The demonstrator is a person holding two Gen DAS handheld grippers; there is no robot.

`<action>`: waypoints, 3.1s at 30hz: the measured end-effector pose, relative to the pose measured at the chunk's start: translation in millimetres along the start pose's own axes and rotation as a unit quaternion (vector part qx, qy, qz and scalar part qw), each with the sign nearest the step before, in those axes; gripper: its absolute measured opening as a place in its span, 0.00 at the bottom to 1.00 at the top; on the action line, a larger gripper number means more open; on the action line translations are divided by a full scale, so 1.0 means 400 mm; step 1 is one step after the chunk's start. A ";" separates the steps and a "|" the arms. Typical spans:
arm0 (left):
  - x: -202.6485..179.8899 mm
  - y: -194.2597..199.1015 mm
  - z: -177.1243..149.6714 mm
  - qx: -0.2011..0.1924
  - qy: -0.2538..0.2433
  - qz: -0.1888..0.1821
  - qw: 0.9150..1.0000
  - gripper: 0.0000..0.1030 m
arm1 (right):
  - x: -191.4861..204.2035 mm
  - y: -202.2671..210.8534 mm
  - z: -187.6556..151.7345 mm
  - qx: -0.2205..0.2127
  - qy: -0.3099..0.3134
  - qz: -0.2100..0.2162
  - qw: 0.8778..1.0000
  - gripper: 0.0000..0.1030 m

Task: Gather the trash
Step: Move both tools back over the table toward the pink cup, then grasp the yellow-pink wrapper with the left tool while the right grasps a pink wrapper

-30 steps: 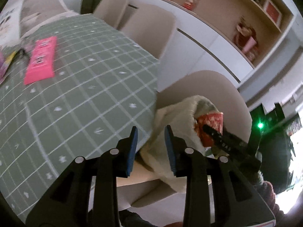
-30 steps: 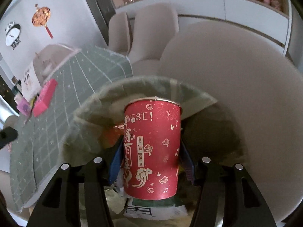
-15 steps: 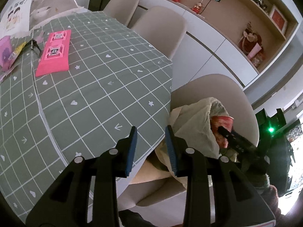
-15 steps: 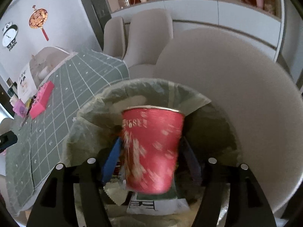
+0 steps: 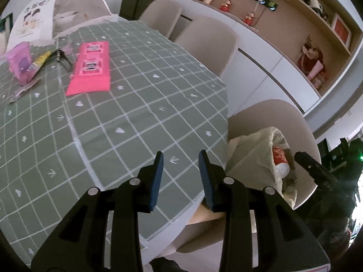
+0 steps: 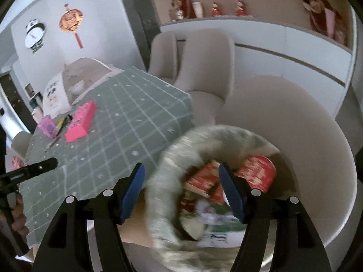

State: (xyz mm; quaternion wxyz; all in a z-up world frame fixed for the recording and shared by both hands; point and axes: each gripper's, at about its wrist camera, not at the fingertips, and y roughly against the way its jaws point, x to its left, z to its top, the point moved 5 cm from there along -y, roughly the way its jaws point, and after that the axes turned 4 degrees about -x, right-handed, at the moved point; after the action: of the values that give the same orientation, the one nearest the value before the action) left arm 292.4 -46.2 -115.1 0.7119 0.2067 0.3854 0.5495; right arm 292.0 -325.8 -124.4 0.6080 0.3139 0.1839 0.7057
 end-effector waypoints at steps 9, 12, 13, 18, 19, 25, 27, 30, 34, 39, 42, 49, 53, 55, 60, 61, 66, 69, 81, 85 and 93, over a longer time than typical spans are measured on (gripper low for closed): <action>0.172 0.059 0.040 -0.033 0.022 0.033 0.999 0.30 | 0.221 -0.074 0.069 -0.007 0.042 0.056 0.998 0.62; 0.282 0.074 0.056 -0.045 0.033 0.050 0.997 0.30 | 0.313 -0.125 0.070 0.012 0.056 0.084 0.995 0.62; 0.314 0.078 0.061 -0.049 0.033 0.056 0.997 0.30 | 0.344 -0.140 0.068 0.017 0.064 0.091 0.994 0.62; 0.512 0.082 0.104 -0.058 0.013 0.083 0.995 0.30 | 0.508 -0.215 0.063 0.032 0.098 0.119 0.988 0.62; 0.551 0.077 0.117 -0.055 0.009 0.085 0.995 0.30 | 0.530 -0.223 0.061 0.033 0.103 0.120 0.987 0.62; 0.769 0.024 0.238 -0.040 0.010 0.096 0.995 0.30 | 0.658 -0.301 0.071 0.049 0.116 0.123 0.984 0.62; 0.826 -0.001 0.293 -0.053 0.027 0.101 0.993 0.30 | 0.683 -0.334 0.063 0.065 0.122 0.117 0.983 0.62; 0.882 -0.053 0.356 -0.067 0.028 0.133 0.989 0.32 | 0.721 -0.389 0.044 0.096 0.130 0.109 0.981 0.62; 0.950 -0.160 0.395 -0.035 0.047 0.158 0.986 0.32 | 0.762 -0.435 0.025 0.120 0.148 0.111 0.975 0.62; 0.971 -0.206 0.411 -0.032 0.040 0.174 0.983 0.33 | 0.802 -0.481 0.057 0.115 0.162 0.115 0.973 0.62; 0.981 -0.199 0.402 -0.035 0.043 0.165 0.985 0.29 | 0.859 -0.519 0.103 0.099 0.178 0.126 0.971 0.62; 0.977 -0.088 0.320 -0.010 0.084 0.131 0.988 0.11 | 1.044 -0.695 0.226 0.075 0.202 0.141 0.966 0.62; 0.985 -0.007 0.244 -0.010 0.130 0.110 0.985 0.10 | 1.161 -0.816 0.256 0.075 0.213 0.124 0.966 0.62; 0.990 0.022 0.210 -0.012 0.149 0.103 0.983 0.10 | 1.198 -0.865 0.257 0.074 0.218 0.108 0.967 0.62; 0.993 0.065 0.150 -0.014 0.169 0.091 0.981 0.10 | 1.241 -0.968 0.267 0.075 0.212 0.074 0.972 0.59; 0.994 0.069 0.142 -0.015 0.174 0.090 0.981 0.10 | 1.246 -0.988 0.267 0.082 0.208 0.067 0.972 0.57; 0.976 0.073 0.122 -0.013 0.175 0.087 0.981 0.10 | 1.258 -1.034 0.255 0.110 0.201 0.061 0.972 0.56; 0.973 0.069 0.123 -0.012 0.178 0.086 0.980 0.10 | 1.259 -1.046 0.236 0.126 0.209 0.054 0.968 0.54; 0.977 0.088 0.123 -0.009 0.192 0.071 0.979 0.15 | 1.210 -0.847 0.222 0.100 0.209 0.112 0.966 0.45; 0.973 0.107 0.119 -0.014 0.190 0.070 0.979 0.21 | 1.170 -0.711 0.206 0.081 0.205 0.139 0.966 0.45; 0.972 0.114 0.134 -0.031 0.185 0.104 0.977 0.32 | 1.045 -0.550 0.099 0.107 0.178 0.158 0.965 0.45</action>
State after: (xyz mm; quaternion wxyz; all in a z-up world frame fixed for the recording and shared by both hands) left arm 344.1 340.9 -174.2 0.5737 0.1180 0.4693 0.6609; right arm 455.1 118.9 -144.6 0.4093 0.2715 0.3113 0.8135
